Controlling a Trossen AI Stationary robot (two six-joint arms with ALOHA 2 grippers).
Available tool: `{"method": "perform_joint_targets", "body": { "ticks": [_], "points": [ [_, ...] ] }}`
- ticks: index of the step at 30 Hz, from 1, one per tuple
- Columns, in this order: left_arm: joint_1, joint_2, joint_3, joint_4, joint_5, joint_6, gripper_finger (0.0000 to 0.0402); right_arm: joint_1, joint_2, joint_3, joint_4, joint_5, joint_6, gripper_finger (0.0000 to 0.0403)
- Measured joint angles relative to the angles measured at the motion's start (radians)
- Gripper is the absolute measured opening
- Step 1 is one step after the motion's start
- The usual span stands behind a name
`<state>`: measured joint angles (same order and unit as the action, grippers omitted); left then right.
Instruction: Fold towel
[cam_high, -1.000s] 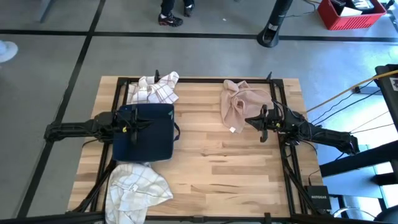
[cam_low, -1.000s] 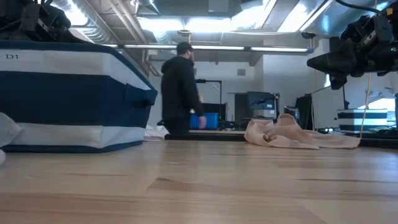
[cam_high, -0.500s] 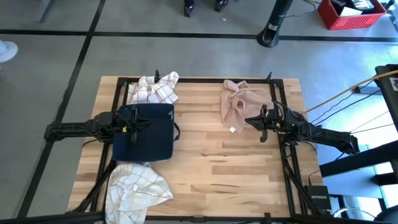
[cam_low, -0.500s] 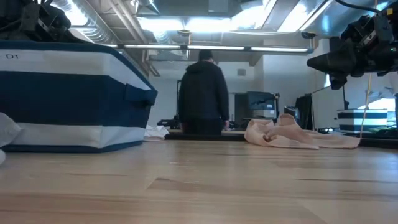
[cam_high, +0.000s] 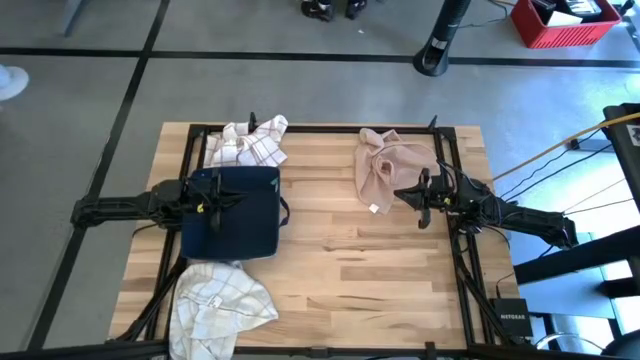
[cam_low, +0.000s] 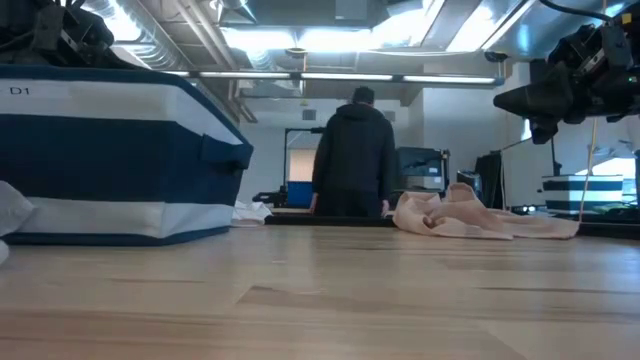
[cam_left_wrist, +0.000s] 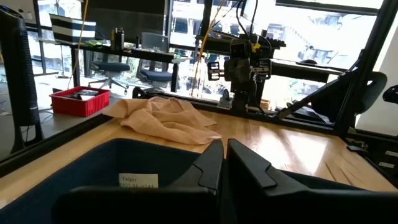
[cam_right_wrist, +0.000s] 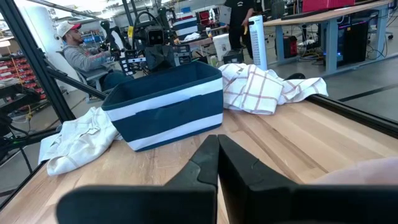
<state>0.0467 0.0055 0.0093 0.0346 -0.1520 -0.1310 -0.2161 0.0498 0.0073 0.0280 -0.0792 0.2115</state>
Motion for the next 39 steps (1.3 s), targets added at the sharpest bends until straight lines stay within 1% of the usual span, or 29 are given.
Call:
{"method": "perform_joint_targets", "body": {
  "ticks": [19, 25, 29, 31, 39],
  "points": [
    [0.000, 0.000, 0.000, 0.001, 0.000, 0.001, 0.0015, 0.000, 0.000, 0.000, 0.000, 0.000, 0.000, 0.0010],
    [0.000, 0.000, 0.000, 0.010, -0.013, 0.051, 0.0015, 0.000, 0.000, 0.000, 0.001, 0.000, 0.000, 0.0010],
    [0.000, 0.000, 0.000, 0.017, -0.015, 0.052, 0.0015, 0.000, 0.000, 0.000, 0.002, 0.004, 0.090, 0.0010],
    [0.000, 0.000, 0.000, 0.035, -0.015, 0.034, 0.0015, 0.000, 0.000, 0.000, 0.001, 0.021, 0.123, 0.0010],
    [0.000, 0.000, 0.000, 0.153, -0.016, 0.022, 0.0015, 0.000, 0.000, 0.000, 0.008, 0.033, 0.123, 0.0010]
  ]
}}
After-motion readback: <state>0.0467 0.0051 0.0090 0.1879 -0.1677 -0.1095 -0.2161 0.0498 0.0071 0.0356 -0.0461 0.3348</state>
